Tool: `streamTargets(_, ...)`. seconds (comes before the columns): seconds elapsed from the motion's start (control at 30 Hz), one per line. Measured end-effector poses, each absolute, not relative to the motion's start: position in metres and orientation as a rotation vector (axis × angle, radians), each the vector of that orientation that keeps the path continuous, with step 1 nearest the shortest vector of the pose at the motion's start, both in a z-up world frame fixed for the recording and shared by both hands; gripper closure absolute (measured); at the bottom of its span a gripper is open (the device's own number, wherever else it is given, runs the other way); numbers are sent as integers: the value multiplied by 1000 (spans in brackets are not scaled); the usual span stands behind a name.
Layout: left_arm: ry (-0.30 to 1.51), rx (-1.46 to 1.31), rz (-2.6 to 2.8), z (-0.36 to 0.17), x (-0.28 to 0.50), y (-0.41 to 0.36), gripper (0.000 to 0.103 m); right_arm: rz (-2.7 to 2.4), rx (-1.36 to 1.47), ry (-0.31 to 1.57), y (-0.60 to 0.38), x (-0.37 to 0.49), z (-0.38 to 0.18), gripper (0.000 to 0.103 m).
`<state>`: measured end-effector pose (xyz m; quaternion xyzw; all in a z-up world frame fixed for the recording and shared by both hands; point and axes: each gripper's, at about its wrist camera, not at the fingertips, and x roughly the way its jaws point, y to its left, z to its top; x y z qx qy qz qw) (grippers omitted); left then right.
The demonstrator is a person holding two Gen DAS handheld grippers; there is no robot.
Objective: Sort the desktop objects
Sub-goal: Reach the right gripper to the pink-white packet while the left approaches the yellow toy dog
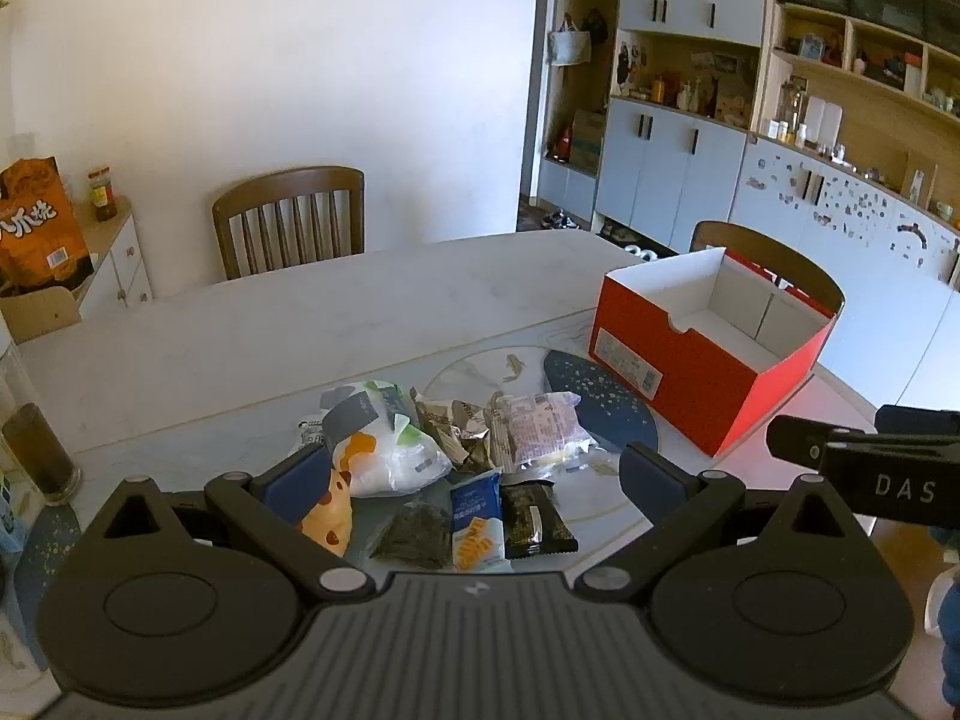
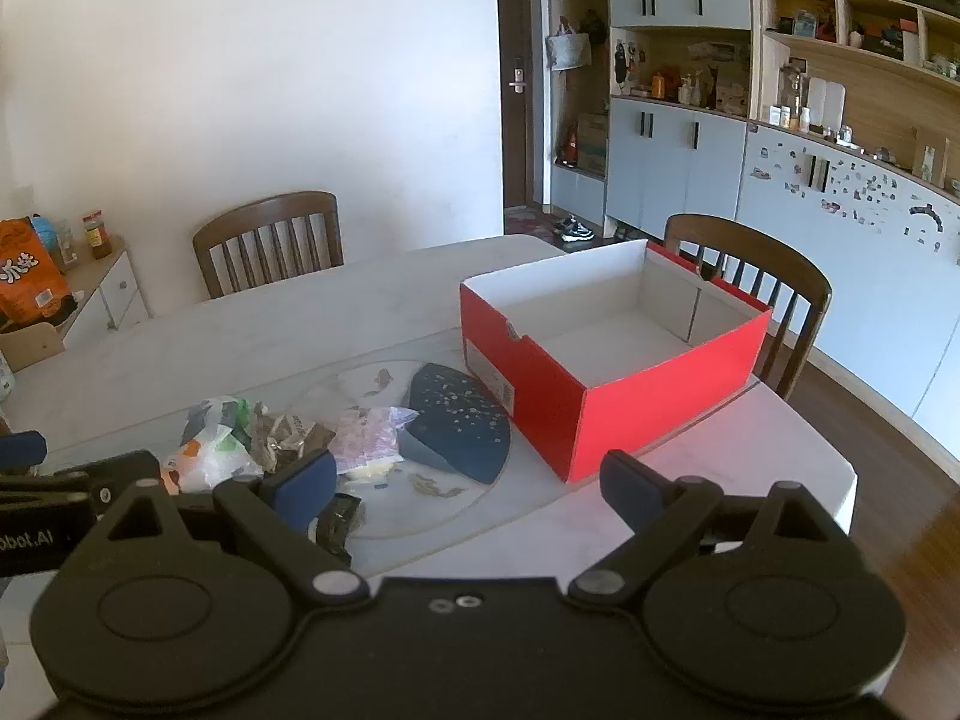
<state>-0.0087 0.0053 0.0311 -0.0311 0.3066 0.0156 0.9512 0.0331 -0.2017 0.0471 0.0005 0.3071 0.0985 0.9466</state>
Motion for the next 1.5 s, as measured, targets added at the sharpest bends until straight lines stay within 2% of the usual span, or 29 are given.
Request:
streamTargets(0.77, 669, -73, 135, 11, 25, 31, 0, 350, -50, 649, -164, 80, 28, 10)
streamTargets(1.33, 757, -99, 248, -49, 70, 56, 0, 446, -118, 754, -140, 151, -28, 13)
streamTargets(1.5, 774, -103, 273, -64, 74, 61, 1, 461, -134, 772, -133, 167, -40, 17)
